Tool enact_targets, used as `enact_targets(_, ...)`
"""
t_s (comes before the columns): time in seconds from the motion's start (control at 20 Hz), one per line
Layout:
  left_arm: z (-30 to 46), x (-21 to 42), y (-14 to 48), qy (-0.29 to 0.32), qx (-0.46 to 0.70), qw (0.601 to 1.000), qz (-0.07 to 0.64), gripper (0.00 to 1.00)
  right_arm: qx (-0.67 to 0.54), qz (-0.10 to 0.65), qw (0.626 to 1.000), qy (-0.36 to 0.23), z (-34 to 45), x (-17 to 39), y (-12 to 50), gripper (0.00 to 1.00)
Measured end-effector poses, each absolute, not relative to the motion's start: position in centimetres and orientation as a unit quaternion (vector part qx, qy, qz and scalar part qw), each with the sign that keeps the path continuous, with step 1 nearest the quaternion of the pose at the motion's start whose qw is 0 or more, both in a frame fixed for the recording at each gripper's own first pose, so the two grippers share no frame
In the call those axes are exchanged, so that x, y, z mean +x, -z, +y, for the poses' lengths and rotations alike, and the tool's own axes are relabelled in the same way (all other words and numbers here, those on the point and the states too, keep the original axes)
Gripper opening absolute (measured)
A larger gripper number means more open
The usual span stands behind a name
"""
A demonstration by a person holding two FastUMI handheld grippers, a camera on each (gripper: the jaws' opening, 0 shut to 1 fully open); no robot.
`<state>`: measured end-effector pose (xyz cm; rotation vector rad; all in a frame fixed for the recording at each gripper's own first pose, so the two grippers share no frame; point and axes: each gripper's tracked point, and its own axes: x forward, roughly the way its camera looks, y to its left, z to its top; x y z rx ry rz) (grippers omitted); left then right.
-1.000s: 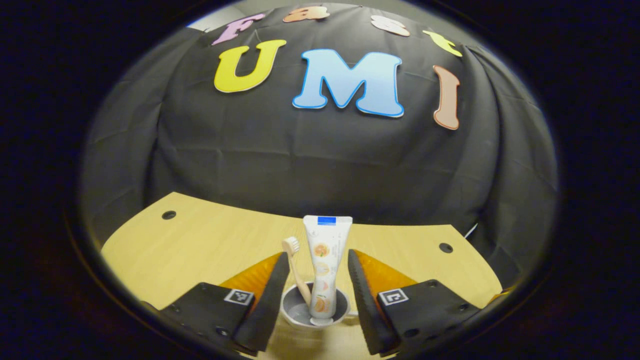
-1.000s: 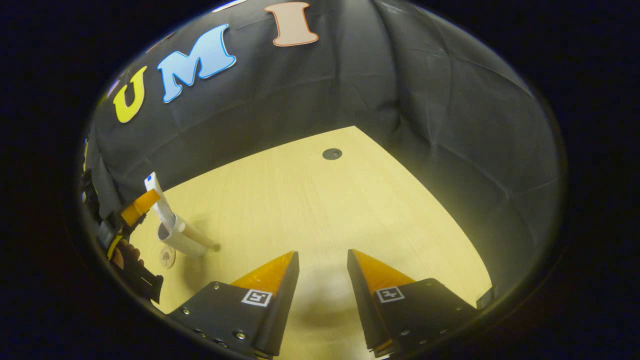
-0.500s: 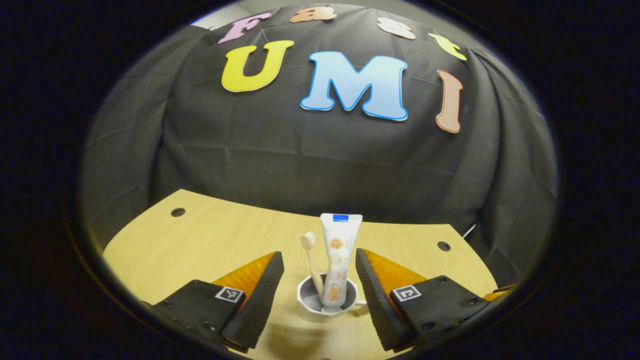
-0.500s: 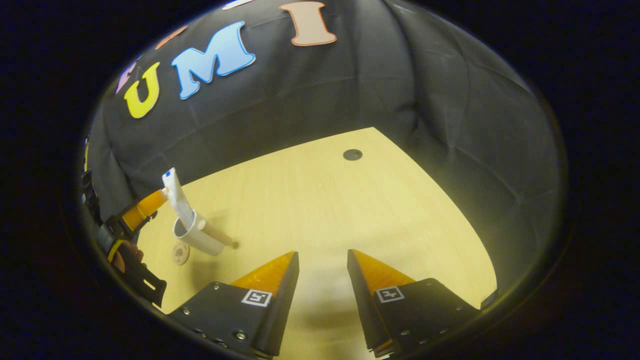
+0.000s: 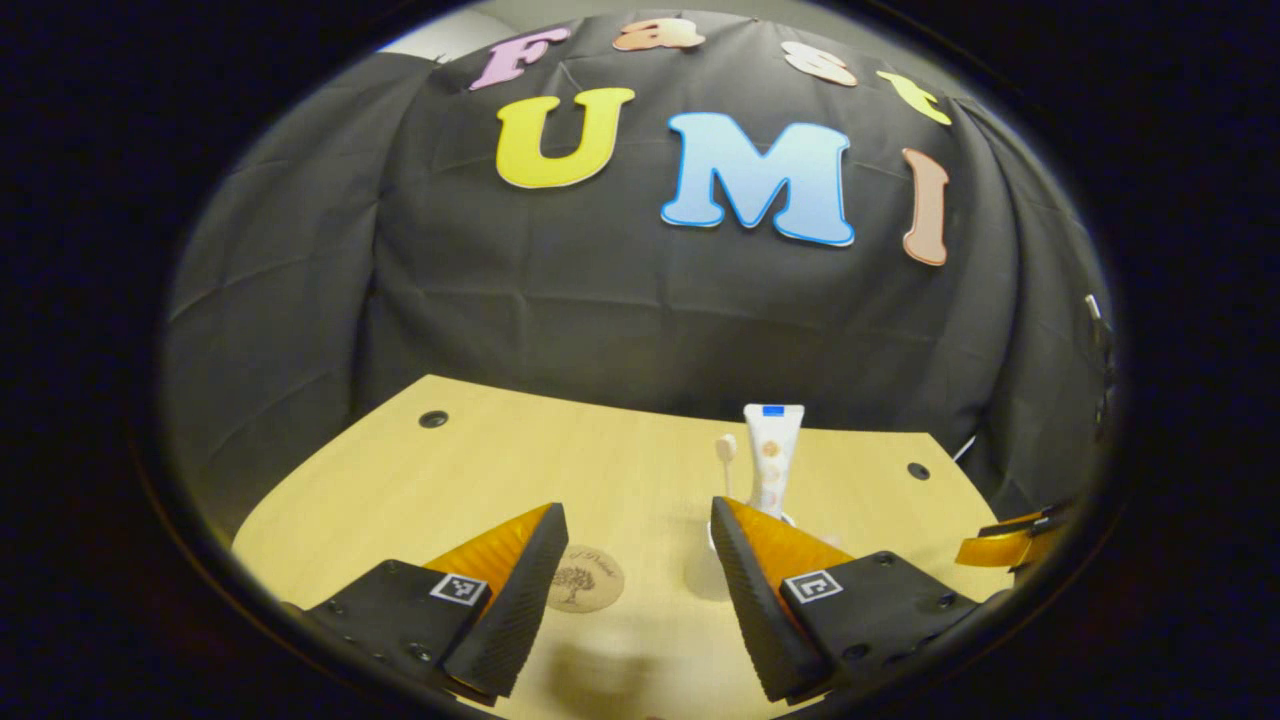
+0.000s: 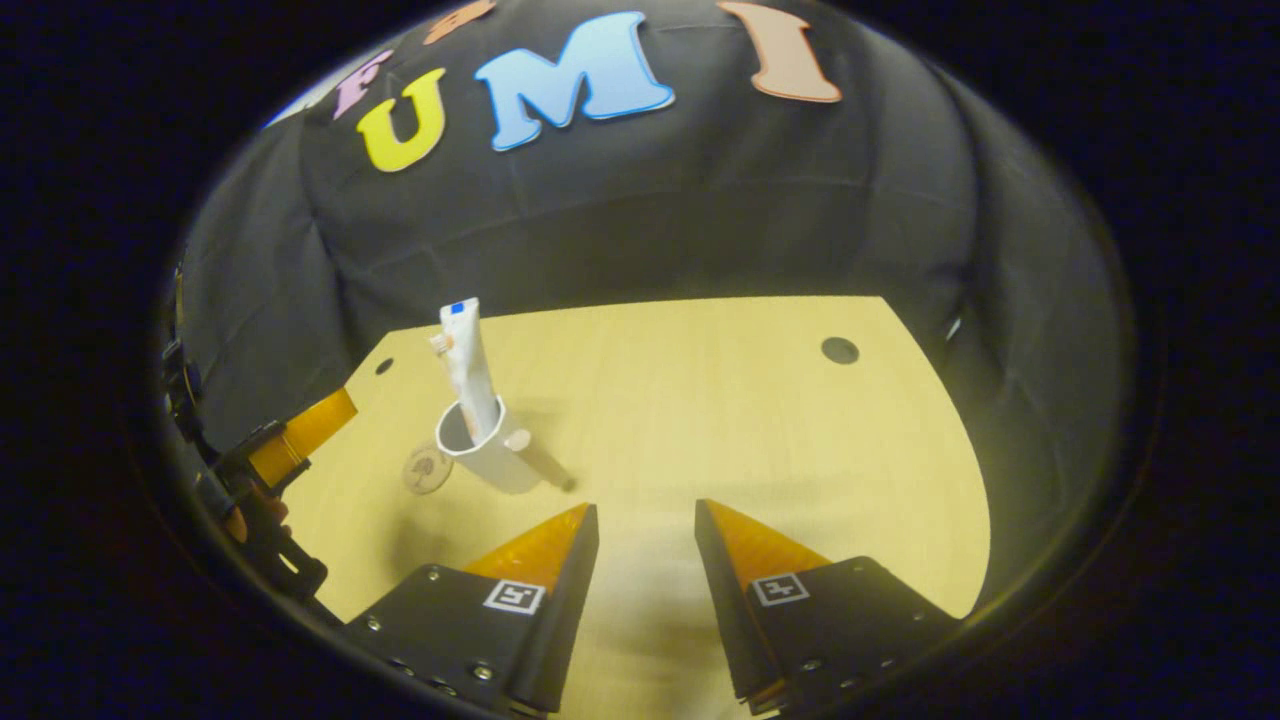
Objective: Put the toothbrush and toothpaste on the desktop into the cup, then pick up the cup and place it on the coaster on the desktop.
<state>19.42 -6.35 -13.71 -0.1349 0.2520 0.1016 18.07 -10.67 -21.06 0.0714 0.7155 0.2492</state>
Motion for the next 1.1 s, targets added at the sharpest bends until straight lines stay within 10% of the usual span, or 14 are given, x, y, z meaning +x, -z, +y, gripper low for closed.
enact_targets(1.1,0.6,11.4,19.5,-0.033,-0.059,0.976,0.207,0.93,-0.184,0.442,0.846,-0.235,-1.2,21.0,23.6,0.59)
